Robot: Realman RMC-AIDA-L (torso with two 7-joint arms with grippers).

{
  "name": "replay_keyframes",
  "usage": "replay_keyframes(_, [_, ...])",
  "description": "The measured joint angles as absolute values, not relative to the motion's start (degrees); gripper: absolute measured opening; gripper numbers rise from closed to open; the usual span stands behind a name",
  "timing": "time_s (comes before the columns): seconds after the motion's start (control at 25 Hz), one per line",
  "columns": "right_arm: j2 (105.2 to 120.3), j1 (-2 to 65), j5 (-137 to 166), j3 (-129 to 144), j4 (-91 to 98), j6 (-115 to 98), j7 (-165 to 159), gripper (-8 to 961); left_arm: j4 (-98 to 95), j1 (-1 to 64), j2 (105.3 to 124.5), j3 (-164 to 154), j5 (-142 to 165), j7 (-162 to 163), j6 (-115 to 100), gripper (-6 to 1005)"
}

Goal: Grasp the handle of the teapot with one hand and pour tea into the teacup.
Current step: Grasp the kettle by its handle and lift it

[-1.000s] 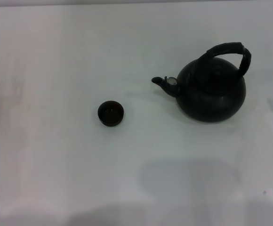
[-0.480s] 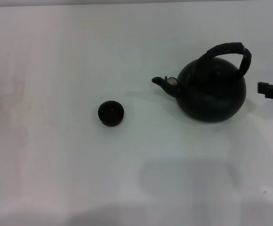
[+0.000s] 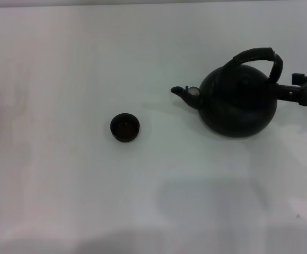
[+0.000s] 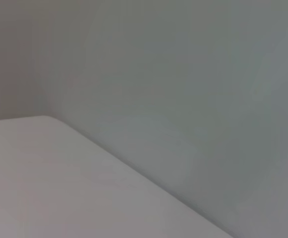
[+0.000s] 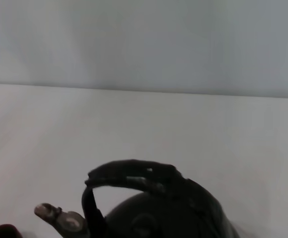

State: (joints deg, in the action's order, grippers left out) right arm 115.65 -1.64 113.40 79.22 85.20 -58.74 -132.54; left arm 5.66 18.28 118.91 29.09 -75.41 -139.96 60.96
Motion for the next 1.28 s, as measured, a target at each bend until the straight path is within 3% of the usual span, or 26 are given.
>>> replay_keyframes(0.8, [115.67,1.9,113.1,80.4,80.4,-53.4,-132.4,798,5.5,17.3,118.92,29.1,-75.4,-140.2,61.0,890])
replay_keyframes(1.04, [115.70,3.3,112.8,80.5,78.4,-53.3,-132.4,573,5.1,17.4,118.92,29.1,-75.5,-140.2,61.0,890])
replay_keyframes(1.28, [115.70,4.1,112.4,81.1,77.6,-52.6,-132.4,576,4.8,17.4,118.92,29.2,-76.1,-140.1,61.0,890])
